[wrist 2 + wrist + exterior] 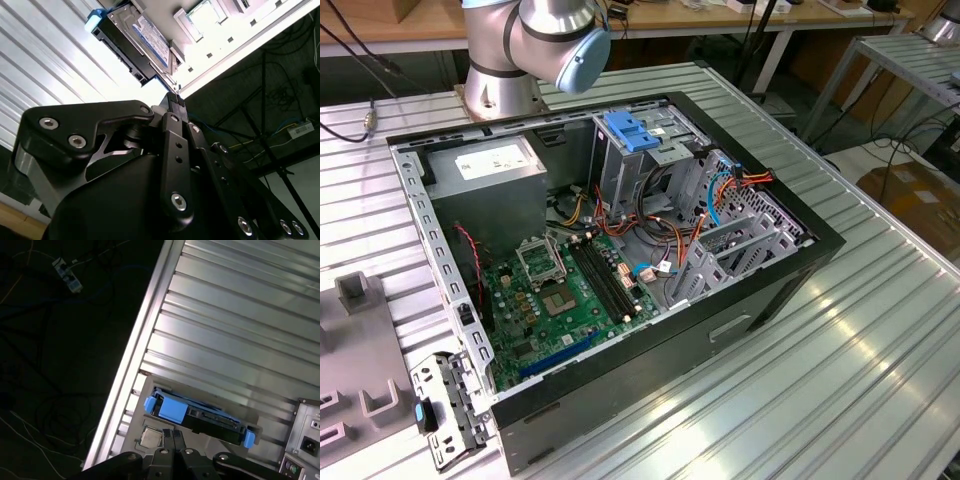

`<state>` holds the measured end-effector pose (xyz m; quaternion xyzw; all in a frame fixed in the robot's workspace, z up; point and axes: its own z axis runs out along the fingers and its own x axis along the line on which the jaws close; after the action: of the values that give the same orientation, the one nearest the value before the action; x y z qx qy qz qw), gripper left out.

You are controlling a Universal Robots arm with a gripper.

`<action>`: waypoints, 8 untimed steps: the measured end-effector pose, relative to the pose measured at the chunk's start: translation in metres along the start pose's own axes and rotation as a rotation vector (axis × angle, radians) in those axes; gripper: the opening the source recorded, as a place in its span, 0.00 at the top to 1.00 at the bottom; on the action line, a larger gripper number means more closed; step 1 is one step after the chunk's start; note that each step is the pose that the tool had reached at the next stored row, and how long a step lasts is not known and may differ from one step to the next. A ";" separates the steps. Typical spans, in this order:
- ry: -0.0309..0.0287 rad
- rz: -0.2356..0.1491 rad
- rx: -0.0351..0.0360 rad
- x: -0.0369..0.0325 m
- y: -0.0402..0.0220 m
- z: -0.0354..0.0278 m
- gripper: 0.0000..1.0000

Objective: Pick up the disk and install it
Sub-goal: 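Pick up the disk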

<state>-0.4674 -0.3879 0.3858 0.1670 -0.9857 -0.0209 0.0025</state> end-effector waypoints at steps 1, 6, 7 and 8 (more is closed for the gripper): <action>0.0000 -0.002 0.0000 0.0000 0.0000 0.0000 0.89; 0.0002 -0.006 0.0000 0.0000 0.0000 0.0000 0.89; 0.0002 -0.006 0.0000 0.0000 0.0000 0.0000 0.89; 0.0002 -0.006 0.0000 0.0000 0.0000 0.0000 0.89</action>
<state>-0.4674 -0.3879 0.3858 0.1699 -0.9852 -0.0209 0.0026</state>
